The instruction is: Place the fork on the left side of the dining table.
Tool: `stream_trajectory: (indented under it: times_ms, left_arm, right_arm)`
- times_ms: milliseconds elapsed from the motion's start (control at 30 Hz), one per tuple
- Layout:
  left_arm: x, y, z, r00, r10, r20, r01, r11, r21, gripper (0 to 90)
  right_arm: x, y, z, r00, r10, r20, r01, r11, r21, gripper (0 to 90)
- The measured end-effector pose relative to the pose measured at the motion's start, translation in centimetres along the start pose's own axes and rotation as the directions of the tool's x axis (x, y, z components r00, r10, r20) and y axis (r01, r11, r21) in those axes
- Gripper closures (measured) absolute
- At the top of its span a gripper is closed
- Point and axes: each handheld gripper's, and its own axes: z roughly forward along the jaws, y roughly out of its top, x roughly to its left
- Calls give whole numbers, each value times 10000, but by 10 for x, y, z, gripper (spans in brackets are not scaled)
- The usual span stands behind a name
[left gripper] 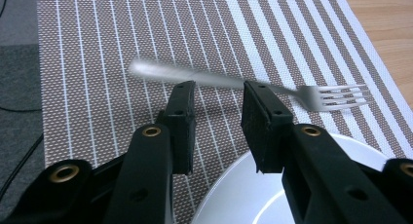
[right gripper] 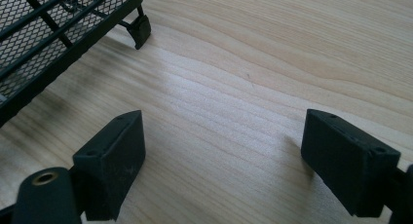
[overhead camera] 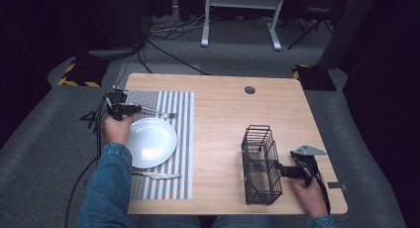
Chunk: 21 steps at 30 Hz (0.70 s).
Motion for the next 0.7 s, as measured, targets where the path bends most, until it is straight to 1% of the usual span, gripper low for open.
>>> stream_trajectory:
  times_ms: [33,167,233,267,300,333,367,433,500,567,633,667,700]
  left_arm:
    - [-1,0,1,10000,-70,-40,70,10000,47,659]
    - [-1,0,1,9999,-60,-87,59,10000,-33,656]
    - [0,2,1,9999,-73,-78,71,9996,-275,655]
    - [0,3,1,9999,-144,-24,142,9983,-558,641]
    - [0,3,1,9999,-144,-24,142,9983,-558,625]
    - [2,6,5,9997,-228,-10,227,9976,-657,599]
    - [1,7,7,9998,-201,-91,194,9975,-684,583]
    - [1,10,12,9997,-63,-240,46,9975,-704,549]
    - [1,11,14,9997,-61,-255,42,9974,-716,536]
    - [2,13,23,9997,-26,-263,6,9971,-761,502]
    - [4,14,30,9995,-34,-324,19,9989,-460,491]
    - [4,15,33,9994,-101,-317,89,9992,-392,483]
    - [4,15,33,9994,-101,-317,89,9992,-392,476]
  right_arm:
    - [0,0,0,10000,3,2,-3,10000,2,162]
    - [0,0,0,10000,5,4,-5,10000,2,162]
    - [0,0,0,10000,3,3,-3,10000,2,162]
    - [0,0,0,10000,4,3,-4,10000,0,161]
    - [0,0,0,10000,4,3,-4,10000,0,161]
    - [0,0,0,10000,4,3,-4,10000,2,161]
    - [0,0,0,10000,8,3,-8,10000,1,162]
    - [0,0,0,10000,5,3,-5,10000,2,162]
    - [0,0,0,10000,5,5,-5,10000,2,162]
    - [0,0,0,10000,4,5,-4,10000,3,162]
    - [0,0,0,10000,7,5,-7,10000,3,161]
    - [0,0,0,10000,7,5,-7,10000,3,161]
    - [0,0,0,10000,7,5,-7,10000,3,161]
